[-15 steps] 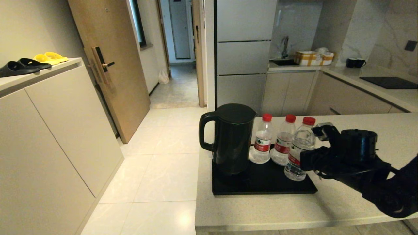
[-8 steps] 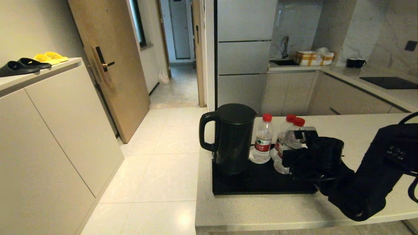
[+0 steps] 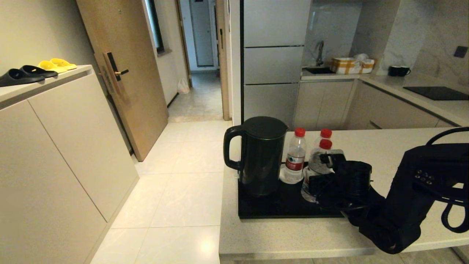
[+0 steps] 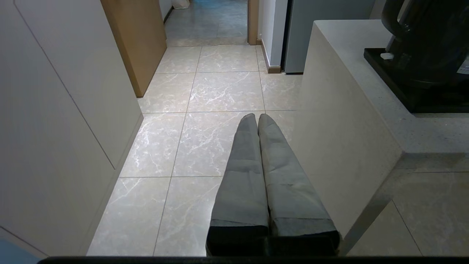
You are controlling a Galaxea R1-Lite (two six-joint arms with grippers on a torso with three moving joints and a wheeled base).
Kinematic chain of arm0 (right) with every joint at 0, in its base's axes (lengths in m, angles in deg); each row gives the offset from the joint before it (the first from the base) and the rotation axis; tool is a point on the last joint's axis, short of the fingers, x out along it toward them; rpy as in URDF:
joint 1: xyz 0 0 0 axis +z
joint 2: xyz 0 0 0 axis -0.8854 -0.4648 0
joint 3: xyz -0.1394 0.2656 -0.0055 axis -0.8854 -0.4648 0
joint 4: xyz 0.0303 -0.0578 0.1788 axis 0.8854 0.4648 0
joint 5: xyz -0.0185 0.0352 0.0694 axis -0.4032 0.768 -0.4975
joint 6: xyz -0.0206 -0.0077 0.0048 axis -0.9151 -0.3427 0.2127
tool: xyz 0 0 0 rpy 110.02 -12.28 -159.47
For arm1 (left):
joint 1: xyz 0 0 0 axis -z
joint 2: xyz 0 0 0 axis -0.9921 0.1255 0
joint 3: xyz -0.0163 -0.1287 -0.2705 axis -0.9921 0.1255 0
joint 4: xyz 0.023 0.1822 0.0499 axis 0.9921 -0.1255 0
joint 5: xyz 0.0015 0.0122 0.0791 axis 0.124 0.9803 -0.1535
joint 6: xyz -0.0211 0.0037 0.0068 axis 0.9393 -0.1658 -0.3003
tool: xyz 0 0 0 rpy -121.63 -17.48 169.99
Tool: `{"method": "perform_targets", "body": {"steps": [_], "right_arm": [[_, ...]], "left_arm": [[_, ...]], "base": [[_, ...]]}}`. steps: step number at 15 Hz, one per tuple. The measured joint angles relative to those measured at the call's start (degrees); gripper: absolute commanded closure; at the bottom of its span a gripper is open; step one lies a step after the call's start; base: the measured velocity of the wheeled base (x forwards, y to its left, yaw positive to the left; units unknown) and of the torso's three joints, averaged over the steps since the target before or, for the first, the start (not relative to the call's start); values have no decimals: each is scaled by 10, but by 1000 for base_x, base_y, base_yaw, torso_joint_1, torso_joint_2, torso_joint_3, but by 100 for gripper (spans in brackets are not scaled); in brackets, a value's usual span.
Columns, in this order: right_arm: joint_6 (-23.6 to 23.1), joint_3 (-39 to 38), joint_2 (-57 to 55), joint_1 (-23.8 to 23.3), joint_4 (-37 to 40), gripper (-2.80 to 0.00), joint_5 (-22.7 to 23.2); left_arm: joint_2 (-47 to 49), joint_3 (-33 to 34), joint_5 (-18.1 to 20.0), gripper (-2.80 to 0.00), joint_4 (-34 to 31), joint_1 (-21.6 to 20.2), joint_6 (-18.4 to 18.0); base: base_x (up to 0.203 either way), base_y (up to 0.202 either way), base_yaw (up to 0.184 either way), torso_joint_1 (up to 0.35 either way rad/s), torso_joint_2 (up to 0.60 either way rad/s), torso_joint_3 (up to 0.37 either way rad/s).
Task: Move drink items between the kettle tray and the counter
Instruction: Return the bottled water to its original position
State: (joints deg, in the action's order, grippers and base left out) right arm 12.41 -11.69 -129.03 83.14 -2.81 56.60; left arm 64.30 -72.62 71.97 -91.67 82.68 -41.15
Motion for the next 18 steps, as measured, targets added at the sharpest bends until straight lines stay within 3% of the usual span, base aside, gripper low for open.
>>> {"method": "perform_targets", "body": {"steps": [10,18], "right_arm": [[-5,-43,24,30,9,-280,15],[-5,-115,144,60,92,-280,131]], "left_arm": [[0,0,-1,0,0,0,0],[0,0,0,0,0,0,0]], "base": [[0,0,0,0,0,0],[0,0,0,0,0,0]]}}
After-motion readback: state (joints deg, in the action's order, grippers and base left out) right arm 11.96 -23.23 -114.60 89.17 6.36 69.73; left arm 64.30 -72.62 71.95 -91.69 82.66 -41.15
